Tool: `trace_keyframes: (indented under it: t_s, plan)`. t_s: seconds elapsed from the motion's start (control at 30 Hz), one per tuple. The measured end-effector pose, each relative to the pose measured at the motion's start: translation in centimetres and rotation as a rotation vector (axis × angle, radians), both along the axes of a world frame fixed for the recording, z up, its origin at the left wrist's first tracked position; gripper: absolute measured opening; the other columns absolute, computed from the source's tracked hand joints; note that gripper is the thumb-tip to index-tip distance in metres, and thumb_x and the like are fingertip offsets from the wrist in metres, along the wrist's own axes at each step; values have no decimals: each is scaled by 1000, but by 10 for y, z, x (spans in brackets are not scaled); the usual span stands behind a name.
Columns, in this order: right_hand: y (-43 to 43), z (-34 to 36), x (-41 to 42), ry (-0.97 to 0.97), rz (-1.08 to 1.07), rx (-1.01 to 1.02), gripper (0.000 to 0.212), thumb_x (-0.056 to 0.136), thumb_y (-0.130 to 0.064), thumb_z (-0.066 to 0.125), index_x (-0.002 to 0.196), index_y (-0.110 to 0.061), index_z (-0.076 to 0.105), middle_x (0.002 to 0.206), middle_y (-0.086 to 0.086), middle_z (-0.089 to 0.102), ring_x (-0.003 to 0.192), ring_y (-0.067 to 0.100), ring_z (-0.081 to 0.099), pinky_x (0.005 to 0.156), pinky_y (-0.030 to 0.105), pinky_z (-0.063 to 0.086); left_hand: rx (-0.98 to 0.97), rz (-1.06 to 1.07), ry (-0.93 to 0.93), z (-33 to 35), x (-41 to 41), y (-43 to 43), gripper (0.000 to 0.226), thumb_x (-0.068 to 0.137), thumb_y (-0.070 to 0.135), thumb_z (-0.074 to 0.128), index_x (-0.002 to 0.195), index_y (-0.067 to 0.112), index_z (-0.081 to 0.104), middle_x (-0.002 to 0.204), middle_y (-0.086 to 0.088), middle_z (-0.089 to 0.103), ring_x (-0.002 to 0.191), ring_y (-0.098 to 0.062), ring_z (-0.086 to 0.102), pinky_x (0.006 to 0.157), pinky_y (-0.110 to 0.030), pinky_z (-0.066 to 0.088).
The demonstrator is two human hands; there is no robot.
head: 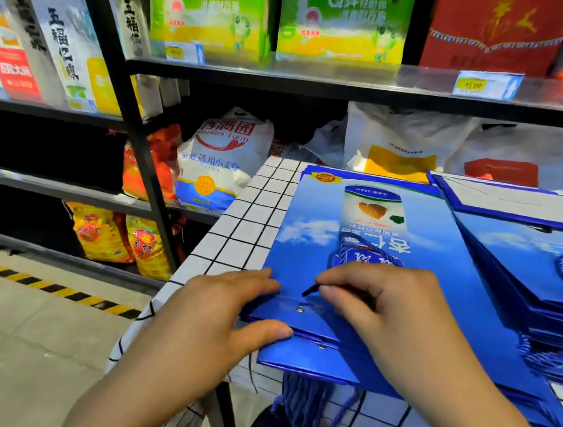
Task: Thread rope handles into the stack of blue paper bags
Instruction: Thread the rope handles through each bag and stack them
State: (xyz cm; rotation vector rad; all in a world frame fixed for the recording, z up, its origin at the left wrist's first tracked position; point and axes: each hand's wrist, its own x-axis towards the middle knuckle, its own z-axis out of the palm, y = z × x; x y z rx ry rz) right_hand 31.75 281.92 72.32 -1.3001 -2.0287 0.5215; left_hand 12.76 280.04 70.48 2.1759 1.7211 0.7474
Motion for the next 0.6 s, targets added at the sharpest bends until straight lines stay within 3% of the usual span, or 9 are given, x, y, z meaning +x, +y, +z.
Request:
trace_keyframes:
  t_s: [0.1, 0.17, 0.27, 0.33, 0.4, 0.47, 0.6]
  plan:
    - [0, -2, -2, -128, 13, 29, 10, 84, -29, 63, 90, -31, 71, 88, -12, 71, 86, 10, 63, 80, 32, 50, -2, -21, -55, 0, 0, -1, 67, 45, 78, 42, 100, 45, 62, 121, 31, 55, 99, 27, 39, 83, 7, 25]
    - [-2, 0, -2, -187, 31, 10, 12, 86, -31, 58, 92, -31, 68, 90, -9, 68, 89, 14, 61, 80, 37, 49, 8, -25, -55, 3, 0, -4, 59, 46, 79, 37, 93, 49, 57, 118, 32, 56, 94, 30, 41, 82, 5, 30]
    - [-5, 3, 0, -229, 36, -13, 15, 89, -33, 53, 94, -31, 66, 93, -8, 66, 91, 16, 59, 81, 38, 47, 65, -39, 18, 6, 3, -6, 61, 55, 78, 31, 97, 46, 62, 116, 28, 60, 109, 15, 41, 80, -5, 38]
    - [-5, 5, 0, -261, 15, -19, 17, 91, -33, 50, 97, -31, 65, 95, -7, 65, 93, 16, 57, 81, 38, 47, 157, -71, 73, 7, 7, -8, 53, 67, 70, 36, 104, 41, 60, 100, 21, 69, 93, 2, 53, 67, -25, 52]
    - [-5, 5, 1, -302, 3, -12, 17, 92, -32, 48, 96, -30, 64, 96, -6, 64, 93, 17, 56, 81, 37, 47, 298, -80, 146, 6, 8, -10, 38, 77, 58, 41, 96, 28, 56, 77, 13, 71, 71, -5, 57, 45, -35, 53]
    - [-4, 6, 1, -314, 8, -20, 17, 92, -32, 47, 96, -30, 64, 95, -6, 65, 93, 17, 56, 81, 37, 46, 360, -74, 182, 4, 9, -11, 31, 81, 52, 42, 81, 27, 60, 68, 13, 69, 55, -4, 57, 39, -36, 51]
    - [-4, 8, 1, -275, 10, -42, 16, 91, -33, 49, 95, -31, 65, 94, -9, 66, 92, 16, 57, 81, 37, 47, 400, -62, 231, 4, 12, -12, 35, 82, 48, 42, 74, 27, 67, 63, 13, 68, 51, -10, 62, 38, -28, 49]
